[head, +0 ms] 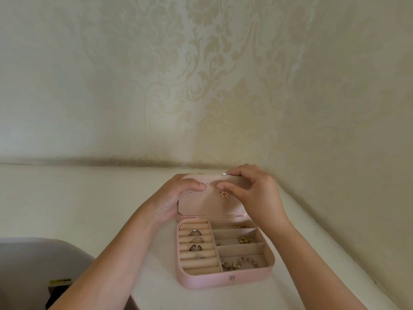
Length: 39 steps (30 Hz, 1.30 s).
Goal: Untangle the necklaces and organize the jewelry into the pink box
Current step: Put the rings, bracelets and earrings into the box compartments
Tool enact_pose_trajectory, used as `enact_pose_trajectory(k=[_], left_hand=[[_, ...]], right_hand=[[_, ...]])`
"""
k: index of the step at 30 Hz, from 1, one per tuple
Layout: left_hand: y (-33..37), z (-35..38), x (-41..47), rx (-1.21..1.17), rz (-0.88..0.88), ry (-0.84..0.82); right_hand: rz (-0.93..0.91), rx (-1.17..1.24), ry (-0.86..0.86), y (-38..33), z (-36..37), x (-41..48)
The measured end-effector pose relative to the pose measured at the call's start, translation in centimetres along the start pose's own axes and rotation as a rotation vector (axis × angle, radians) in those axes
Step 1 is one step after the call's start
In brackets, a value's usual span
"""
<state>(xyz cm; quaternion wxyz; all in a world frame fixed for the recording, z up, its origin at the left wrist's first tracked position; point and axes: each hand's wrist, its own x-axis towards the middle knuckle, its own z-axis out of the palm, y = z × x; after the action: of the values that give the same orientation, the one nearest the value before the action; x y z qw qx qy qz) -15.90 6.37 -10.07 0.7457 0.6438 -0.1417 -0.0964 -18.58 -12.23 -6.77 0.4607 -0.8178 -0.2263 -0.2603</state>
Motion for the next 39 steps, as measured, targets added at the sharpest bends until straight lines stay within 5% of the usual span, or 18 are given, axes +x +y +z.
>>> enact_pose_trajectory(k=[4, 9, 13, 17, 24, 29, 33, 39], left_hand=[[0.0, 0.1, 0.0, -0.025, 0.033, -0.001], [0.0, 0.1, 0.1, -0.063, 0.047, 0.018], [0.1, 0.2, -0.1, -0.052, 0.069, -0.016], [0.2, 0.3, -0.2, -0.043, 0.086, -0.043], [0.1, 0.3, 0.0, -0.038, 0.091, -0.002], [0.1, 0.5, 0.3, -0.119, 0.119, 0.124], [0.0, 0.7, 0.7, -0.130, 0.098, 0.252], [0.0, 0.8, 0.5, -0.112, 0.114, 0.342]], right_hand=[[-0.020, 0.001, 0.023, 0.1, 0.1, 0.1], [-0.238, -0.335, 0.037, 0.7, 0.3, 0.3], [-0.297, -0.350, -0.082, 0.8, -0.6, 0.5], [-0.006, 0.078, -0.233, 0.3, -1.8, 0.4], [0.003, -0.061, -0.273, 0.4, -1.9, 0.4], [0.176, 0.279, -0.184, 1.3, -3.8, 0.8], [0.409, -0.202, 0.000, 5.6, -7.5, 0.8], [0.893, -0.560, -0.188, 9.4, -10.6, -0.4]])
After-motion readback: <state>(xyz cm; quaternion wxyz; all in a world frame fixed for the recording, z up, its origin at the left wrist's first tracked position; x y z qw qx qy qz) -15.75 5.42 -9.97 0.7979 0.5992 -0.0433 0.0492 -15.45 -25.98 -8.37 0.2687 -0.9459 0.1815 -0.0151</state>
